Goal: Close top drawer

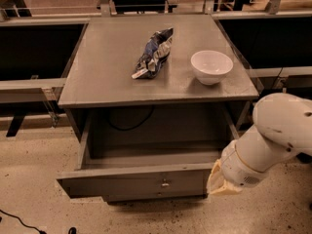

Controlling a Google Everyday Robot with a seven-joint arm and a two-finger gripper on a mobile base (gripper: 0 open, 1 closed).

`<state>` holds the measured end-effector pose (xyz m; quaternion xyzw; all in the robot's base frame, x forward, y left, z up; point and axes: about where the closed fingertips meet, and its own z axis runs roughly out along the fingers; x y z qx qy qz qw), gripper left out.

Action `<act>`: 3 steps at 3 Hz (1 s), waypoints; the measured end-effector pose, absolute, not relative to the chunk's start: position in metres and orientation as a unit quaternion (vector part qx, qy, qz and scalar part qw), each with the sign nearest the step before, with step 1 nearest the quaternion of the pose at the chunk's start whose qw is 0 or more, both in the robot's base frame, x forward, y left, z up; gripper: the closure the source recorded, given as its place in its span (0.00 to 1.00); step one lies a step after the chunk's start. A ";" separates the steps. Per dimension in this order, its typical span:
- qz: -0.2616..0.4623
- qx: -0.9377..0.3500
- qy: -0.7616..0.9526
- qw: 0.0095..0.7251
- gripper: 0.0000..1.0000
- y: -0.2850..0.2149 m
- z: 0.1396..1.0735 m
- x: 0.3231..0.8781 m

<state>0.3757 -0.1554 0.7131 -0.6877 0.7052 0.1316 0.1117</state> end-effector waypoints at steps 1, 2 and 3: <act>0.132 -0.688 0.705 0.110 0.96 -0.155 0.711 0.374; 0.132 -0.688 0.705 0.110 1.00 -0.155 0.711 0.374; 0.115 -0.695 0.701 0.110 1.00 -0.145 0.688 0.382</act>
Offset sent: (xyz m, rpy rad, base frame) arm -0.0018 0.0001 -0.0022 -0.0021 0.0038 0.0018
